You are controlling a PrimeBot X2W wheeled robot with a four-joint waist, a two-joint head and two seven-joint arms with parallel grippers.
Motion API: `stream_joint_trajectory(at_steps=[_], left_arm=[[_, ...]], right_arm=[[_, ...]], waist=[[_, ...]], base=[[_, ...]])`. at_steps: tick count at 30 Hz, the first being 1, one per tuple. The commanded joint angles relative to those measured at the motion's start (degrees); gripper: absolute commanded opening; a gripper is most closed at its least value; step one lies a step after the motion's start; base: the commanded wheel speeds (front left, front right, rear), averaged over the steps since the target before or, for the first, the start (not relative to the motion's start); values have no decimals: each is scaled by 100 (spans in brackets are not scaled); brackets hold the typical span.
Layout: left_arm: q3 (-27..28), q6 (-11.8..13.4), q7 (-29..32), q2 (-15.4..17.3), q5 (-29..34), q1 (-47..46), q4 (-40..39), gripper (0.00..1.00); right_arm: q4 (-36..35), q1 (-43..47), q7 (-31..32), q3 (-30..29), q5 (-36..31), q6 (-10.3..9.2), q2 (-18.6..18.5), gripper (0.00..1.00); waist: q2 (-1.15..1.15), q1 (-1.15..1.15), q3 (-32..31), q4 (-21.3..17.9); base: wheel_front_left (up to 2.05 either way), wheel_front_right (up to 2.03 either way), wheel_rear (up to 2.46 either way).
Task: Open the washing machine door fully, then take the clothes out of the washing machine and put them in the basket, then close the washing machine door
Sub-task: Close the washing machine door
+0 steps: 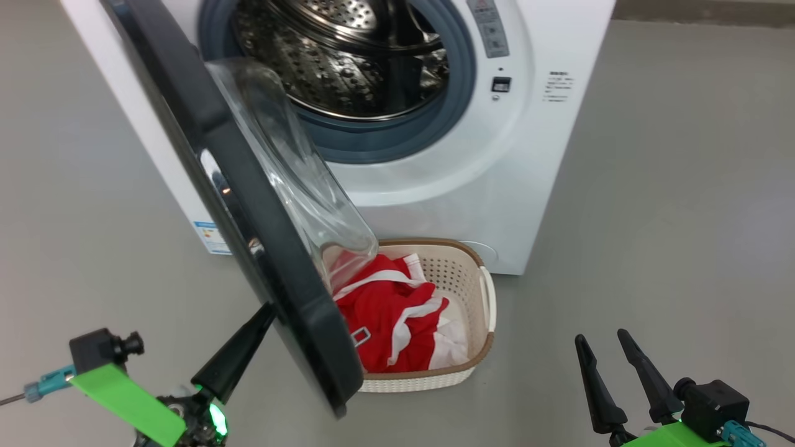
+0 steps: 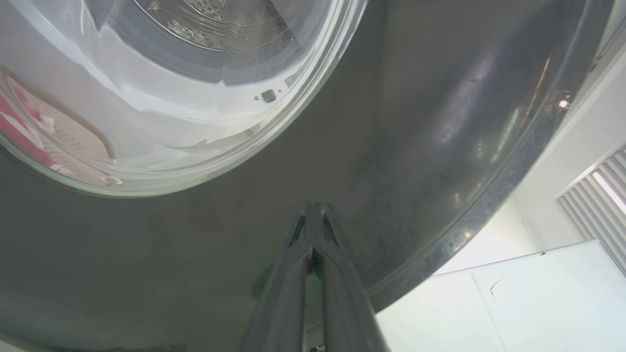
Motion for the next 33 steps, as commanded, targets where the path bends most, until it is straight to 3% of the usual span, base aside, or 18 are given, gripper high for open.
stream_joint_trajectory(at_steps=[1,18,33], left_arm=[[120,-33,12,-5,102,-316,-177,0],[-522,-33,-932,-257,732,-1304,282,0],[-1064,-33,-2204,85,1026,-2713,1015,0]], right_arm=[[-159,-254,-38,142,25,42,-72,100],[-247,-365,-38,61,21,42,-72,100],[-345,-650,-38,85,173,42,-72,100]], waist=[[0,0,83,-168],[0,0,366,-934],[0,0,838,-1614]], base=[[0,0,0],[0,0,0],[0,0,0]])
